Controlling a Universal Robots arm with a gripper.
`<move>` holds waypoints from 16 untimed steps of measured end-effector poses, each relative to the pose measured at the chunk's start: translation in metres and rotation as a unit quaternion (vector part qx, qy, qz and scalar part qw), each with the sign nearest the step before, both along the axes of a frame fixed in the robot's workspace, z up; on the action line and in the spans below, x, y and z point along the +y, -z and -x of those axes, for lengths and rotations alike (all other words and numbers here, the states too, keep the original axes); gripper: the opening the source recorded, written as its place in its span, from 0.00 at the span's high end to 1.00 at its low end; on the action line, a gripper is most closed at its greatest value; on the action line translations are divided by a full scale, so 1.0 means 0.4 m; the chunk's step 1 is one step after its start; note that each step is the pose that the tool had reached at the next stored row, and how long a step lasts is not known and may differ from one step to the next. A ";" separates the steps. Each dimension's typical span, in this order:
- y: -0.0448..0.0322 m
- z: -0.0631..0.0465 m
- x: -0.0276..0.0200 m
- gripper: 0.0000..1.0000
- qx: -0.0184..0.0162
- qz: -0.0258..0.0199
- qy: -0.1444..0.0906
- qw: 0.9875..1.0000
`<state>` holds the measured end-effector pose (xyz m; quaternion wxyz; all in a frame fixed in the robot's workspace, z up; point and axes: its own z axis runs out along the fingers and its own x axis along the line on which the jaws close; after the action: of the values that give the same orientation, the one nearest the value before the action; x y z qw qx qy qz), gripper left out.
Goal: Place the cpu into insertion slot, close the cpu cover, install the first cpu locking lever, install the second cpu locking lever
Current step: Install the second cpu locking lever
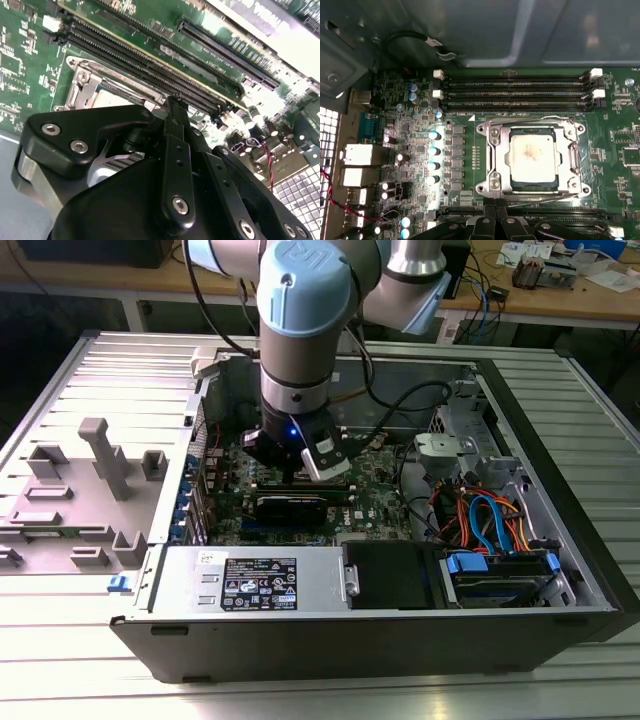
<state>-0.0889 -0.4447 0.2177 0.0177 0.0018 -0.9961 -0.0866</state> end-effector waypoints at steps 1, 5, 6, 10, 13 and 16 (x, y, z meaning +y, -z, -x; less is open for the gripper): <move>0.000 0.001 0.000 0.89 0.000 -0.005 0.000 1.000; 0.006 0.001 0.000 0.89 0.000 -0.009 0.000 1.000; 0.009 0.002 0.000 0.89 0.000 -0.009 0.000 1.000; 0.018 0.005 0.000 0.89 0.001 -0.009 0.000 1.000; 0.021 0.015 0.000 0.89 0.001 -0.009 0.000 1.000; 0.027 0.017 0.000 0.89 0.001 -0.011 0.000 1.000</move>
<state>-0.0955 -0.4448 0.2068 0.0190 0.0017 -0.9950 -0.0980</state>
